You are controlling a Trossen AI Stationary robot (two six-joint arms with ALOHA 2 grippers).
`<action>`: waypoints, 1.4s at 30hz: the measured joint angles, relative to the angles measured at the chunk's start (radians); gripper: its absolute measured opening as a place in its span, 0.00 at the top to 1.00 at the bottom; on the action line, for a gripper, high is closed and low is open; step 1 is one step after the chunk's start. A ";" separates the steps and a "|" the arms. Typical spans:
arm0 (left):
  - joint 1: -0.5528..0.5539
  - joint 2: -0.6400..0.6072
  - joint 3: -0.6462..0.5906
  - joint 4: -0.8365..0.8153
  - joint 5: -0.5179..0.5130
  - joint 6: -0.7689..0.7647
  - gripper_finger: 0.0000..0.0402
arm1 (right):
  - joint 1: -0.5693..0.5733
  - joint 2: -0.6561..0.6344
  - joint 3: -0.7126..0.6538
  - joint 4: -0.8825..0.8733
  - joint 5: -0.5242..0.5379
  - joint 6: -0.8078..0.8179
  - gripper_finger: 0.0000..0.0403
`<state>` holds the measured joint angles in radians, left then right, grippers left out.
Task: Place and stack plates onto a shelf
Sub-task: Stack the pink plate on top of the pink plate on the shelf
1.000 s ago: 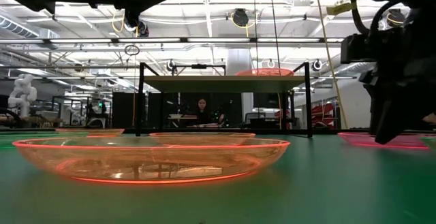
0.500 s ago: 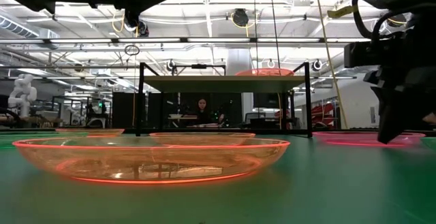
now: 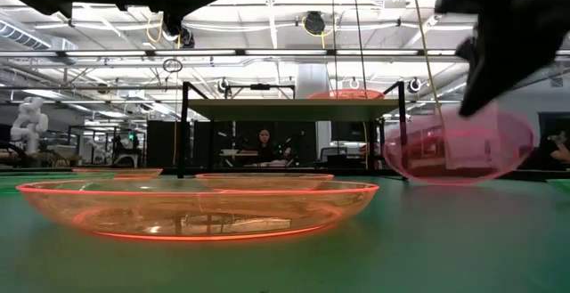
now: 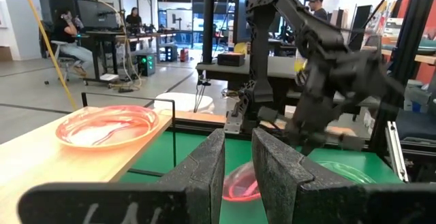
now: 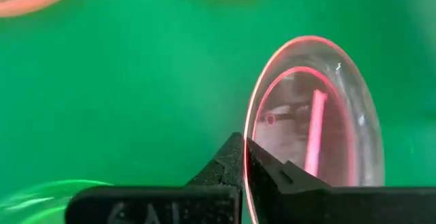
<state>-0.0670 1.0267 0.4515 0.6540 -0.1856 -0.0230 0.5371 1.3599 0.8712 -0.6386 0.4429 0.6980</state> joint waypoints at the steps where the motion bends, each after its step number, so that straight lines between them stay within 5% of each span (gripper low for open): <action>1: 0.000 0.000 0.000 0.000 0.000 0.000 0.80 | 0.005 -0.018 0.011 0.005 0.004 -0.006 1.00; 11: 0.000 0.000 0.000 0.000 0.000 0.000 0.80 | 0.028 -0.185 0.040 0.126 0.156 -0.154 1.00; 19: 0.000 0.000 0.000 0.000 0.000 0.000 0.80 | -0.041 -0.254 0.040 0.354 0.370 -0.504 1.00; 34: 0.000 0.000 0.000 0.000 0.000 0.000 0.80 | -0.407 -0.246 0.040 0.529 0.385 -0.971 1.00; 42: 0.000 0.000 0.000 0.000 0.000 0.000 0.80 | -0.567 -0.206 0.073 0.551 0.199 -1.021 1.00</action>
<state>-0.0671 1.0267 0.4515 0.6540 -0.1856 -0.0227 -0.0295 1.1541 0.9445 -0.0874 0.6420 -0.3232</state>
